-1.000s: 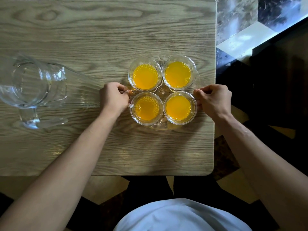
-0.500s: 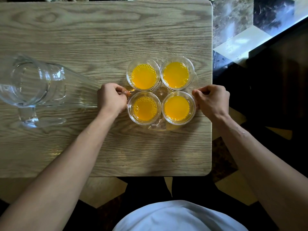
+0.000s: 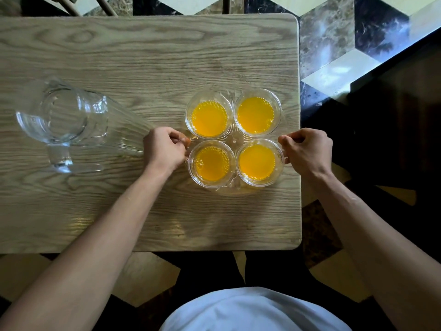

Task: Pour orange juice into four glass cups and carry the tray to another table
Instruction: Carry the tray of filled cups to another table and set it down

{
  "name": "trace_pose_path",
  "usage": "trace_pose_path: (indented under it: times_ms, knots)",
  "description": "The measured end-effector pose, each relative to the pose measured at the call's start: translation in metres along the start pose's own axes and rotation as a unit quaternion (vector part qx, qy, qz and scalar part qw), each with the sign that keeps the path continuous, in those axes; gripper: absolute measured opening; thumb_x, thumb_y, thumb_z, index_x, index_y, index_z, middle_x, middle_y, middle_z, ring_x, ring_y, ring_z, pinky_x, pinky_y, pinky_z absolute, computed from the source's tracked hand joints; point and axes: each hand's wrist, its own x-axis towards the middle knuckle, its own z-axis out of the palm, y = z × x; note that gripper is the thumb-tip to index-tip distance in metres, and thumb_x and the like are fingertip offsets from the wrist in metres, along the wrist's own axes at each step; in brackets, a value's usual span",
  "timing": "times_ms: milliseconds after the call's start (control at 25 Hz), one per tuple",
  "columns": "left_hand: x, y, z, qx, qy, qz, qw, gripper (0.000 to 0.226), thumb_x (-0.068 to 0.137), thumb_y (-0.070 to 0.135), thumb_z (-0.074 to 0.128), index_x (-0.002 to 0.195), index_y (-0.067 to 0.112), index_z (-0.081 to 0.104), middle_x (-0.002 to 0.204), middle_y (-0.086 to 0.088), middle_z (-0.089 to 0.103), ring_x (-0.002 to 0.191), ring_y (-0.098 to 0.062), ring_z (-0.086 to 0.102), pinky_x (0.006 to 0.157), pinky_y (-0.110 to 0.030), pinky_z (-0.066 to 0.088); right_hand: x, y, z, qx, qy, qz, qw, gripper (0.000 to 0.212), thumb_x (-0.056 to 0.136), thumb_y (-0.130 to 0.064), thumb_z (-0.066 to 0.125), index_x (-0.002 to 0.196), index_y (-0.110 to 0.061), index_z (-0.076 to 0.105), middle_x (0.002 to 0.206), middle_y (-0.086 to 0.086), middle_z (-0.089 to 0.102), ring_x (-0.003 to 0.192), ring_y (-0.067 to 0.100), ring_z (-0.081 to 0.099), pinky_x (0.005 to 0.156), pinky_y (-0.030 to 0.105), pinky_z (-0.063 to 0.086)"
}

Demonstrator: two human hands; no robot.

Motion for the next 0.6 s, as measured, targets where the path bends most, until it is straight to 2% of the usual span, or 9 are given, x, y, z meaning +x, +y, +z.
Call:
trace_pose_path:
  times_ms: [160, 280, 400, 600]
  knots:
    - [-0.012, 0.001, -0.006, -0.011, -0.006, -0.004, 1.000, 0.012, 0.090, 0.002, 0.071, 0.089, 0.010, 0.080, 0.075, 0.003, 0.067, 0.055, 0.006, 0.051, 0.045, 0.001, 0.038, -0.013, 0.002, -0.005, 0.005, 0.004, -0.005, 1.000, 0.012, 0.092, -0.023, 0.076, 0.090, -0.011, 0.076, 0.068, -0.005, 0.071, 0.046, -0.002, 0.066, 0.042, 0.010, 0.048]
    - [-0.025, 0.001, -0.012, -0.026, -0.024, -0.006, 0.999, 0.011, 0.091, 0.002, 0.071, 0.090, 0.010, 0.078, 0.067, 0.009, 0.062, 0.041, 0.004, 0.055, 0.043, -0.001, 0.039, -0.025, 0.004, -0.007, 0.005, 0.009, -0.007, 1.000, 0.014, 0.091, -0.023, 0.077, 0.092, -0.009, 0.076, 0.069, -0.004, 0.071, 0.047, -0.002, 0.067, 0.043, 0.010, 0.049]
    - [-0.038, -0.001, -0.020, -0.041, -0.041, -0.010, 0.998, 0.009, 0.093, 0.001, 0.070, 0.094, 0.005, 0.078, 0.065, 0.011, 0.059, 0.041, 0.020, 0.053, 0.043, -0.001, 0.040, -0.040, 0.004, -0.010, 0.004, 0.011, -0.008, 1.000, 0.013, 0.092, -0.022, 0.076, 0.092, -0.010, 0.076, 0.068, -0.006, 0.070, 0.046, -0.004, 0.065, 0.042, 0.009, 0.047]
    - [-0.057, -0.009, -0.031, -0.057, -0.056, -0.015, 0.997, 0.009, 0.094, 0.000, 0.070, 0.098, 0.005, 0.077, 0.064, 0.012, 0.058, 0.038, 0.018, 0.053, 0.037, -0.004, 0.038, -0.062, 0.004, -0.012, 0.006, 0.015, -0.009, 1.000, 0.012, 0.092, -0.022, 0.075, 0.091, -0.009, 0.077, 0.068, -0.006, 0.069, 0.048, -0.004, 0.067, 0.043, 0.010, 0.049]
